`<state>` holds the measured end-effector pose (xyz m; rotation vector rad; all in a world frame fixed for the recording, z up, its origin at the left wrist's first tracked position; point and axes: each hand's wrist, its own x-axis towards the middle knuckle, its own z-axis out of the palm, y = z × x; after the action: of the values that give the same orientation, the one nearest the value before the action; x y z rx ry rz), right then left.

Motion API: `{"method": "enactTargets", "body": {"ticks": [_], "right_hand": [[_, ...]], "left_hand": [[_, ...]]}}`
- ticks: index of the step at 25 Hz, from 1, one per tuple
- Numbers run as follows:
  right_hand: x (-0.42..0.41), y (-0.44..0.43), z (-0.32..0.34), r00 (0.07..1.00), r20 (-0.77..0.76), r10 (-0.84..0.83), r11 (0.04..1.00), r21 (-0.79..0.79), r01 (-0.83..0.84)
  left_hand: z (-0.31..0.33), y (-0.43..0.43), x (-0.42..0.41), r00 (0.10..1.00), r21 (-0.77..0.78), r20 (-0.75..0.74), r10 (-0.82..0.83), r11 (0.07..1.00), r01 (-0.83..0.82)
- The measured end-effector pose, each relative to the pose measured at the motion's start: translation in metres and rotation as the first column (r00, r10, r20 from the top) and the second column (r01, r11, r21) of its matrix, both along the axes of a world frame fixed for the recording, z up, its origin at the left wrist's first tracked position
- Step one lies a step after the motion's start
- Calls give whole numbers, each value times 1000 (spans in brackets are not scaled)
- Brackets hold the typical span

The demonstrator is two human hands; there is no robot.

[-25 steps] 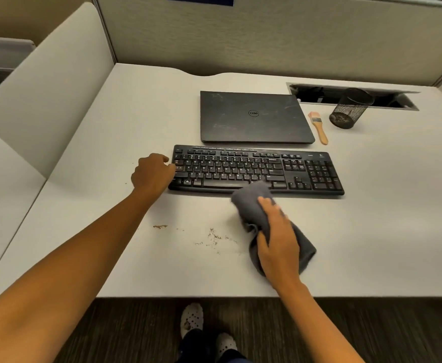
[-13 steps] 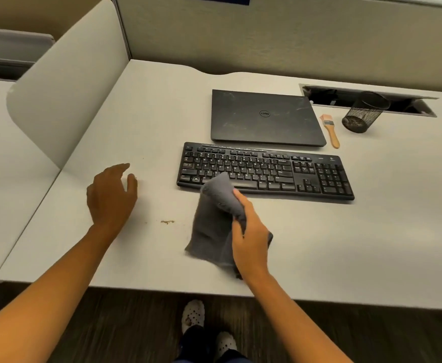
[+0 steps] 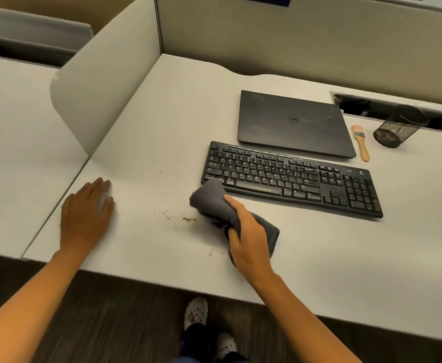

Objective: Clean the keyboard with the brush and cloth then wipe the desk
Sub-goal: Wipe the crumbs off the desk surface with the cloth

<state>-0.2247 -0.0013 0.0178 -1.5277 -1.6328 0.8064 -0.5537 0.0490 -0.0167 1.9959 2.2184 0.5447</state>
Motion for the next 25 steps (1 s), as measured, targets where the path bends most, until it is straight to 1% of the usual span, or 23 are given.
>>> {"method": "enactTargets", "body": {"ticks": [2, 4, 6, 9, 10, 12, 14, 16, 17, 19, 21, 23, 24, 25], "right_hand": [[-7, 22, 16, 999, -51, -12, 995, 102, 17], [-15, 52, 29, 997, -75, -7, 989, 146, 17], [-25, 87, 36, 998, -57, 10, 987, 163, 0], [-44, 157, 37, 999, 15, 50, 978, 202, -52], [-50, 186, 36, 995, 70, 67, 975, 209, -80], [-62, 243, 30, 961, 268, 64, 977, 179, -115], [-67, 290, 18, 887, 457, 62, 997, 19, -79], [-78, 310, 3, 824, 551, 132, 988, -139, -66], [-89, 306, -3, 793, 580, 185, 980, -166, -107], [-113, 271, -11, 739, 594, 317, 947, -160, -278], [-129, 208, -12, 666, 599, 445, 872, -121, -474], [-133, 141, -5, 594, 620, 513, 785, -59, -616], [-128, 122, 3, 588, 610, 532, 767, -51, -640], [-122, 119, 13, 616, 579, 534, 781, -58, -622]], "left_hand": [[-4, -3, -3, 1000, -13, 3, -19, 1000, 19], [-7, -4, -4, 1000, -9, 9, -23, 1000, 23], [-8, -5, -2, 1000, 2, 25, -9, 1000, 9], [-8, -3, -4, 999, 9, 30, 11, 1000, -12], [-10, -2, -5, 1000, 3, 22, 10, 1000, -10], [-10, -1, -6, 1000, -12, 12, -2, 1000, 3], [-11, -1, -5, 1000, -22, 9, -6, 1000, 6], [-11, -1, -5, 1000, -22, 6, 4, 1000, -4], [-12, 0, -5, 1000, -24, 5, 7, 1000, -7], [-12, 1, -5, 1000, -31, -2, 4, 1000, -4], [-12, 1, -4, 1000, -18, 4, -11, 1000, 11], [-11, 0, -6, 998, -3, 66, -18, 1000, 18], [-10, -1, -7, 994, 7, 105, -18, 1000, 18], [-9, -2, -7, 989, 21, 146, -13, 1000, 10]]}}
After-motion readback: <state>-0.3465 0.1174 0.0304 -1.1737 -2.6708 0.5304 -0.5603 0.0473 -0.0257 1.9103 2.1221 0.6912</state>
